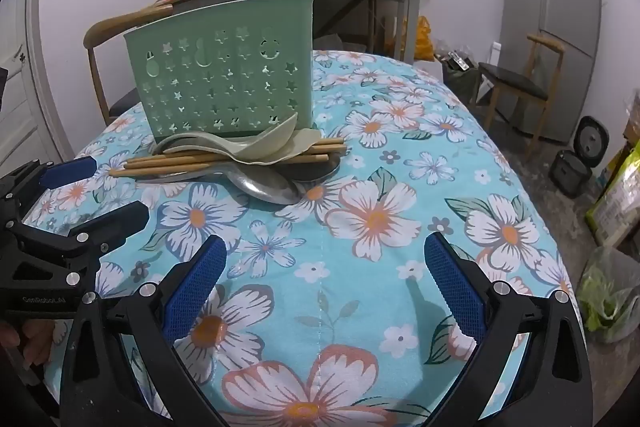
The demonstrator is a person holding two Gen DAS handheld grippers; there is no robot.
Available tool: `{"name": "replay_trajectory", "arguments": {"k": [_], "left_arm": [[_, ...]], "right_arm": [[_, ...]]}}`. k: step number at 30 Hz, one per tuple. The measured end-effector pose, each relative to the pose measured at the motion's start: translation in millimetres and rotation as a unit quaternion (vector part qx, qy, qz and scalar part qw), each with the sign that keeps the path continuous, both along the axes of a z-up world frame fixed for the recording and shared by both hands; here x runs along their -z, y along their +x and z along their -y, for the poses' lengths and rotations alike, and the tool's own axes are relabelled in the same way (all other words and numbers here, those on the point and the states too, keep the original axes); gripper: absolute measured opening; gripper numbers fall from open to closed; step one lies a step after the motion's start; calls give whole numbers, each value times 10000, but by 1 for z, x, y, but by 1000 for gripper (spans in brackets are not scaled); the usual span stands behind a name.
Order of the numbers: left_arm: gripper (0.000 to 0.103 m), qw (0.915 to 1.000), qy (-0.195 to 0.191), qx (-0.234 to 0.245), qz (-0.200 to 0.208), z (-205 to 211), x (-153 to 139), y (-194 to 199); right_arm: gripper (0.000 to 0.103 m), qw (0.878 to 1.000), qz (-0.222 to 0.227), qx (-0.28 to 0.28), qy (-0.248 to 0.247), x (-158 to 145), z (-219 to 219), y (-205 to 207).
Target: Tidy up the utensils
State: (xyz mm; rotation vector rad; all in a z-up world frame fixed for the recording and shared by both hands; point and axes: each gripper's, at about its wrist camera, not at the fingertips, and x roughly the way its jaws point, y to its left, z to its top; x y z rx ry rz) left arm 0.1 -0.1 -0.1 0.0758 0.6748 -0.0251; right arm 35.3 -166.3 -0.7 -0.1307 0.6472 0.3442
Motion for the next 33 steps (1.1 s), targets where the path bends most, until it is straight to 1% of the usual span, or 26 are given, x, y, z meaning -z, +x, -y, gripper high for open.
{"name": "replay_trajectory", "arguments": {"k": [8,9,16,22,33], "left_arm": [[98,10000,-4,-3,-11,1,0,-1],[98,10000,-6,-8,-16,0,5,1],[98,10000,-29,1,-37,-4,7,0],[98,9999,-36,-2,-129,-3,5,4],[98,9999,-29,-11,-135,-2,4,4]], "right_arm": [[95,10000,5,-38,3,1,-2,-1],[95,10000,16,2,-13,1,-2,0],[95,10000,19,-5,-6,-2,-1,-2],[95,10000,13,-16,-12,-1,0,-2],[95,10000,-5,-42,0,-2,0,-2]]}}
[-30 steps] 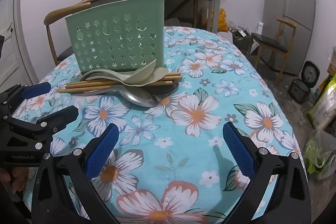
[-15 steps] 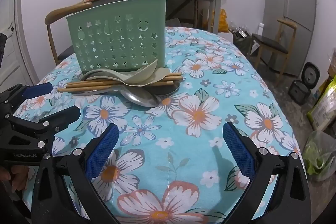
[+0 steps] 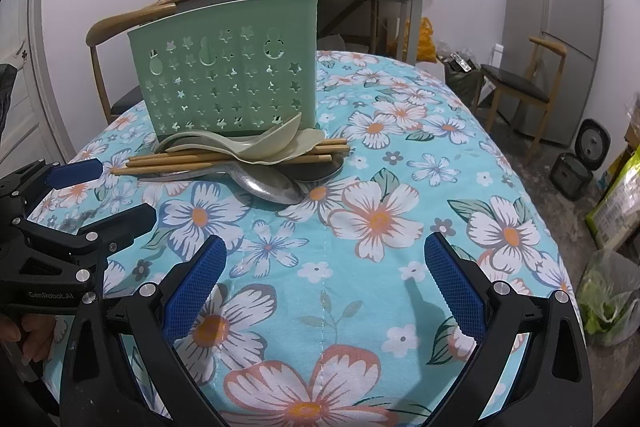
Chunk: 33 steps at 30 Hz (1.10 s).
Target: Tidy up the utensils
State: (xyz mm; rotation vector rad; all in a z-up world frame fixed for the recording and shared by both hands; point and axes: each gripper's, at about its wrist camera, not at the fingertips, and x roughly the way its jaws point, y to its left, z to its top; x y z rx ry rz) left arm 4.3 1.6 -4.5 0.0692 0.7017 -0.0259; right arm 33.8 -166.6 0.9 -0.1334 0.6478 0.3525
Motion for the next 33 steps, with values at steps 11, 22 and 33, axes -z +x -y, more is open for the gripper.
{"name": "replay_trajectory", "arguments": {"k": [11,22,33], "left_arm": [[98,10000,-4,4,-2,0,0,1],[98,10000,-5,3,-7,-1,0,1],[98,10000,-5,7,-12,0,0,1]], "right_arm": [[95,10000,-7,-10,5,1,-2,0],[95,10000,-7,-8,5,1,-2,0],[95,10000,-12,10,4,2,-2,-1]]}}
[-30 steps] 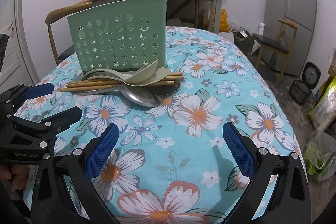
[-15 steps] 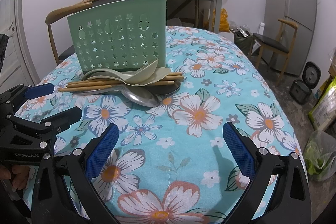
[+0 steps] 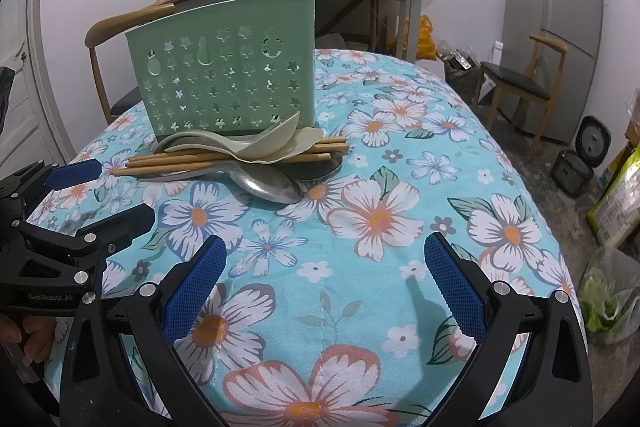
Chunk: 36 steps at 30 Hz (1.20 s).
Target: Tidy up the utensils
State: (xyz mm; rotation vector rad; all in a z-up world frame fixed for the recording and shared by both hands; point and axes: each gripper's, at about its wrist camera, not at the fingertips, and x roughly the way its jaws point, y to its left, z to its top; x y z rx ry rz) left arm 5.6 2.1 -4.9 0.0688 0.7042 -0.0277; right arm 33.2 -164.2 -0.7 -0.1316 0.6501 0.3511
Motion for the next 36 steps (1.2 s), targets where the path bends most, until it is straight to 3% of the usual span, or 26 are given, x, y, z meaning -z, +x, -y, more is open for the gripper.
{"name": "replay_trajectory", "arguments": {"k": [19,36], "left_arm": [[98,10000,23,11,-53,2,3,0],[98,9999,86,19,-89,5,2,0]], "right_arm": [[95,10000,33,43,-18,0,-1,-3],[95,9997,-209,61,73,3,0,5]]}}
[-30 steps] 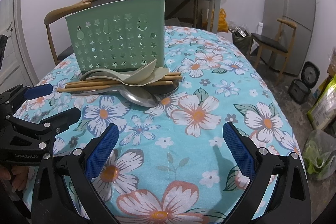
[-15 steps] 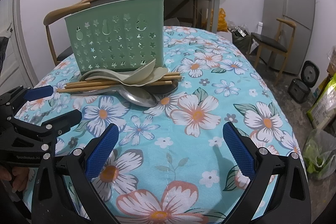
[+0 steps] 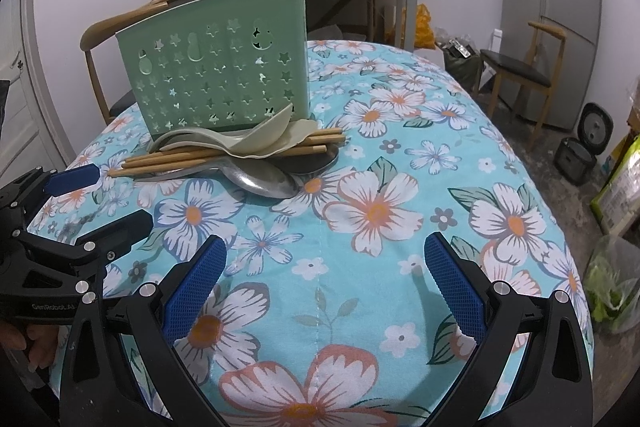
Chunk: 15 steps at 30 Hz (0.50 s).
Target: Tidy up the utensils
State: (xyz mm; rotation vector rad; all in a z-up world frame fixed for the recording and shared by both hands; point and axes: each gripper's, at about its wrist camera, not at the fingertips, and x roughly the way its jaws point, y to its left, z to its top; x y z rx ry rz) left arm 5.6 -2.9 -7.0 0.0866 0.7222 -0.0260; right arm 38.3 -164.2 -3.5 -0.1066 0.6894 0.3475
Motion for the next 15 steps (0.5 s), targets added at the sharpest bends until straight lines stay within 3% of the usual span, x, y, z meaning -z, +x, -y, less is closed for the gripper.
{"name": "replay_trajectory", "arguments": {"k": [15], "left_arm": [[98,10000,-15,3,-3,-1,-1,1]], "right_arm": [[95,10000,26,17,-24,1,-1,-2]]}}
